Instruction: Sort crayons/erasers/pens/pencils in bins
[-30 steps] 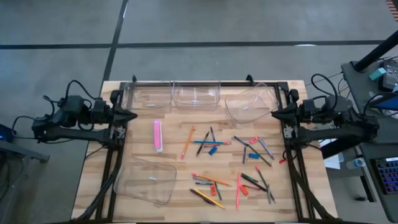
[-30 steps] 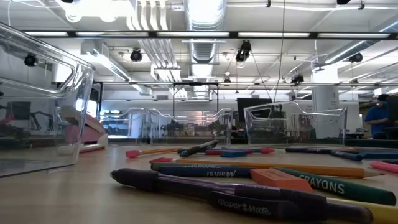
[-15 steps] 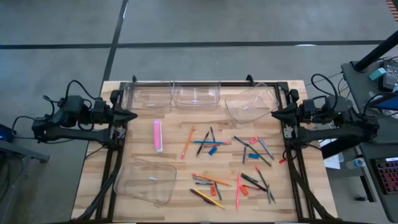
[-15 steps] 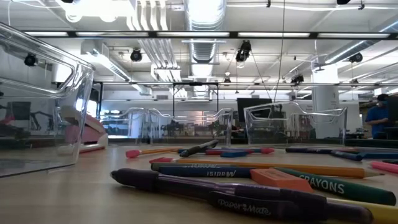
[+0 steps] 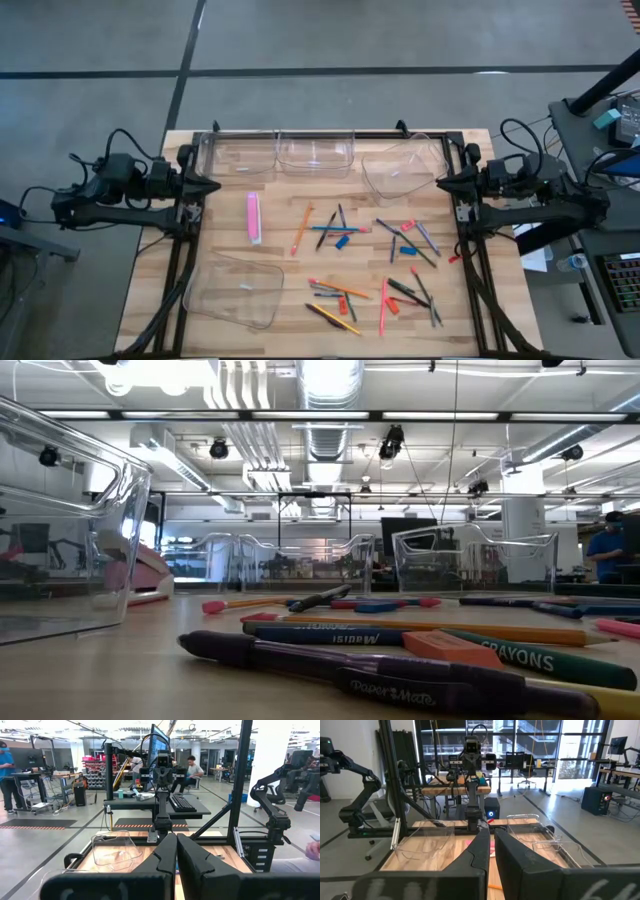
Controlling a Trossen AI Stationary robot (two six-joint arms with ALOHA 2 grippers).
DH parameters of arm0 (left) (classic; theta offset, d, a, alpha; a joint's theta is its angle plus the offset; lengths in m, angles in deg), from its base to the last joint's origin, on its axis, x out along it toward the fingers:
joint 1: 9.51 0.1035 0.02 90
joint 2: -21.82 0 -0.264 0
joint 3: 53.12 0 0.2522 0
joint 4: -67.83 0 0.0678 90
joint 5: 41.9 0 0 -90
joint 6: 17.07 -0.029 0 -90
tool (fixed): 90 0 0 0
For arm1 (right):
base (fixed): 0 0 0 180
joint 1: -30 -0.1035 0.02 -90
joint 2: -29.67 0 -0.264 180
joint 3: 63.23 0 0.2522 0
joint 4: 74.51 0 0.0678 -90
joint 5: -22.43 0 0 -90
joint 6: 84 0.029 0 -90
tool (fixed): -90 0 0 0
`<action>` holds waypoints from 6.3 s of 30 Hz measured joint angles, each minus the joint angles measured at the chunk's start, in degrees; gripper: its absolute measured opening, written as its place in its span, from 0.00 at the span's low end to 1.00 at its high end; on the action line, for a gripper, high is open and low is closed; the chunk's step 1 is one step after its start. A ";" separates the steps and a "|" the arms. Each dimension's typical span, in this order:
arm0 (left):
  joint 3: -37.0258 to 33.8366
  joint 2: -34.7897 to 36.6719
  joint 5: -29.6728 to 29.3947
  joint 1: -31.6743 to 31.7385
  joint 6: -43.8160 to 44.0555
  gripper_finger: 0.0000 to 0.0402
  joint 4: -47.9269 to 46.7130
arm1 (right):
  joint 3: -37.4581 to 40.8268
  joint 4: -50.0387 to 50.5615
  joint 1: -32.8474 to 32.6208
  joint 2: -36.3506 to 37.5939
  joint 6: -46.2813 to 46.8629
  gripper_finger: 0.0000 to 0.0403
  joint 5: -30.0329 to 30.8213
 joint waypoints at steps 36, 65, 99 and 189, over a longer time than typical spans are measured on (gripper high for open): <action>0.00 0.00 0.02 -0.01 0.00 0.00 0.00 | 0.01 -0.02 0.00 0.00 0.00 0.06 0.01; 0.00 -0.02 -0.01 0.01 0.00 0.00 0.00 | -4.34 -5.45 -0.02 -14.25 8.21 0.06 0.68; 0.00 0.00 -0.01 0.01 0.00 0.00 0.00 | 2.15 25.14 -13.45 -20.70 31.38 0.06 11.61; 0.09 -16.49 -0.09 0.01 -0.46 0.00 21.06 | 13.44 9.61 -20.83 -49.77 30.37 0.21 5.17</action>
